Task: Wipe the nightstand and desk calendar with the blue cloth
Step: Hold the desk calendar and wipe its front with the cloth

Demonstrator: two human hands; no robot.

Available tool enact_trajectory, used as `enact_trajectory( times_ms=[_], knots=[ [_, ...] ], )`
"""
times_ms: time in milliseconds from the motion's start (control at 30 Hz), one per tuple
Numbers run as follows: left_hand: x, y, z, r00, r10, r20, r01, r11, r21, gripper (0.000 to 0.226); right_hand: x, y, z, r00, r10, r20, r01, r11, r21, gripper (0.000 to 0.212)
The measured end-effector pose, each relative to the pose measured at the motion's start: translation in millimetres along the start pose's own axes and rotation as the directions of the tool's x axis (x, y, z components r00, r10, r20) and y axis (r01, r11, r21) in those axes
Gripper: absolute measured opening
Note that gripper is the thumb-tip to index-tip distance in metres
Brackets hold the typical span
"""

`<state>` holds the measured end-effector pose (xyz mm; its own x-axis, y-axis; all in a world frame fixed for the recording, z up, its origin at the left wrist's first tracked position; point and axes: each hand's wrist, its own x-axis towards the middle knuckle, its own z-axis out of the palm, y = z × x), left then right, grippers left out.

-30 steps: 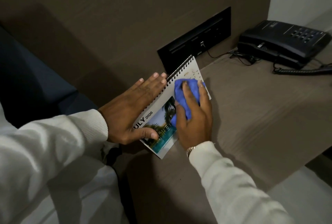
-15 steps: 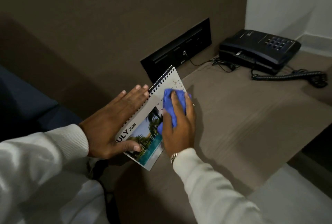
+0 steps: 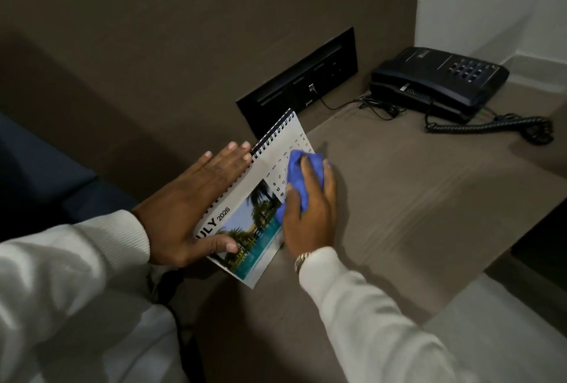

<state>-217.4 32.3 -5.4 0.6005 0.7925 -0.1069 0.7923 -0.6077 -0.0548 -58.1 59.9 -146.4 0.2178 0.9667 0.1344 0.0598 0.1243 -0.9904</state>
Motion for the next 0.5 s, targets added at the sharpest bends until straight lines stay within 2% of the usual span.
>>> enact_trajectory(
  times_ms=[133,233,300,367,433,500],
  knots=[
    [-0.5,0.3,2.7,1.000,0.013,-0.016,-0.013,1.000,-0.008,0.104,-45.4,-3.1,7.9,0.985,-0.164,0.061,0.159,0.984,0.075,0.054],
    [0.5,0.8,4.3,0.999,0.018,-0.027,-0.019,1.000,-0.013,0.104,-27.0,-12.2,10.7,0.972,-0.235,-0.013,0.235,0.965,0.117,0.051],
    [0.8,0.6,4.2,0.999,0.008,-0.032,-0.008,1.000,-0.013,0.104,-4.4,-14.4,10.5,0.978,-0.183,-0.095,0.194,0.974,0.120,0.049],
    [0.5,1.4,2.9,0.999,0.003,-0.036,-0.004,1.000,-0.015,0.105,3.2,-11.8,8.7,0.988,-0.038,-0.148,0.059,0.988,0.143,0.047],
    [0.0,2.5,1.2,1.000,-0.001,-0.031,0.001,1.000,-0.017,0.105,-9.6,-7.2,8.9,0.988,0.073,-0.136,-0.053,0.988,0.148,0.048],
    [1.0,2.8,0.7,1.000,-0.008,-0.019,0.007,1.000,-0.023,0.106,-33.7,-4.4,11.2,0.991,0.069,-0.113,-0.056,0.992,0.115,0.048]
  ],
)
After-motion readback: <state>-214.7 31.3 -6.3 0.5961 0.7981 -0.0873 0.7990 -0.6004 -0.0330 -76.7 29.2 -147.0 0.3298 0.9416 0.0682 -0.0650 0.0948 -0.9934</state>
